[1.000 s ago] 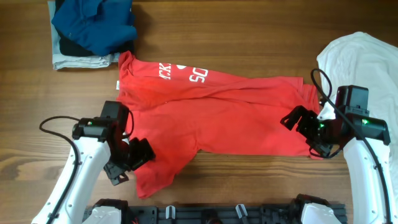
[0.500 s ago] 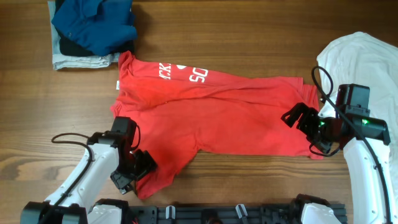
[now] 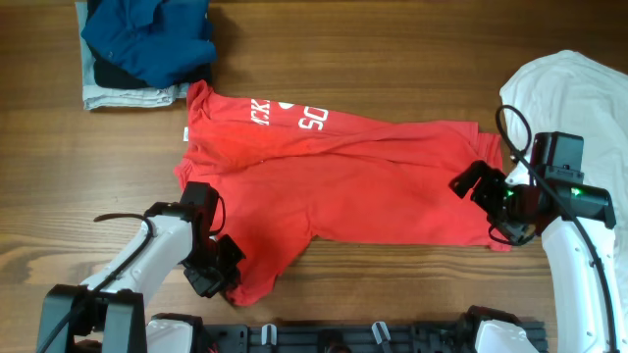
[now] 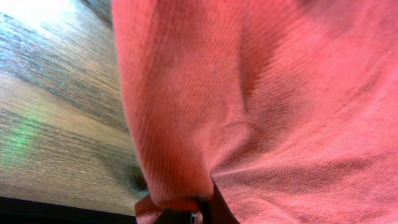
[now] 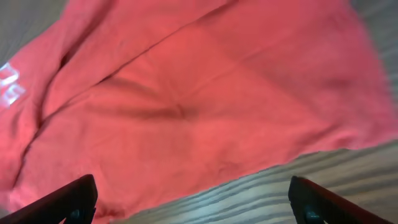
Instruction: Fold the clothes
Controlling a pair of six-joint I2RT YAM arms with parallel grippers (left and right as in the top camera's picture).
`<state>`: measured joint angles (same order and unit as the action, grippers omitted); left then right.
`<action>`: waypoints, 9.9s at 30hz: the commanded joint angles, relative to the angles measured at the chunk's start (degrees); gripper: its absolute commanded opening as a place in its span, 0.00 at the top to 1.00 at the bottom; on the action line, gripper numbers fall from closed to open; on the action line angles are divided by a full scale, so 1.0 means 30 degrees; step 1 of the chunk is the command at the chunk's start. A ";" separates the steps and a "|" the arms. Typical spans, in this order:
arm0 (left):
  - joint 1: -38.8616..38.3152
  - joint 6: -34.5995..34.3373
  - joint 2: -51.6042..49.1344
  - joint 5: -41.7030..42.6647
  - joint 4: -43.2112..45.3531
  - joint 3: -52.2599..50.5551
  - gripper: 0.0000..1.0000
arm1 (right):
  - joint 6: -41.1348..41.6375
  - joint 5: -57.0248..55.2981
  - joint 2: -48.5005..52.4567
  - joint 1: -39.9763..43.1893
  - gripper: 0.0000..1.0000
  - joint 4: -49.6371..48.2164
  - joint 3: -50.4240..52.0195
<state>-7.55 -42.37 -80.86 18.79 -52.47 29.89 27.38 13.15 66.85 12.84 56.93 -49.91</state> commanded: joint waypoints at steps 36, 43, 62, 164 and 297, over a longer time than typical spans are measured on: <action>-0.0554 0.1989 0.1428 0.0721 -0.3184 0.2725 0.96 | 0.4350 -0.2382 0.4626 0.4925 0.96 -0.3053 0.3738; -0.0656 0.1974 0.2565 0.0364 0.2091 0.3905 0.96 | 0.3366 0.0372 0.4626 0.4925 0.96 -0.5814 0.2951; -0.0641 0.1982 0.2514 -0.6739 1.4957 0.3905 0.90 | 0.4940 0.0488 0.4656 0.4539 0.96 -1.0958 0.3315; -0.2127 0.1115 -0.4335 -0.7934 1.0520 0.6681 0.00 | -0.7111 0.0729 1.1664 0.4889 0.00 -0.6594 -0.2769; -0.2127 0.4554 0.1661 -0.5493 0.7227 0.6754 0.00 | -0.9559 0.8138 1.1693 0.1865 0.01 -0.7213 -0.1996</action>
<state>-13.98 -29.58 -75.48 2.48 -31.05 49.47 -1.61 34.92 101.06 18.65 36.58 -58.46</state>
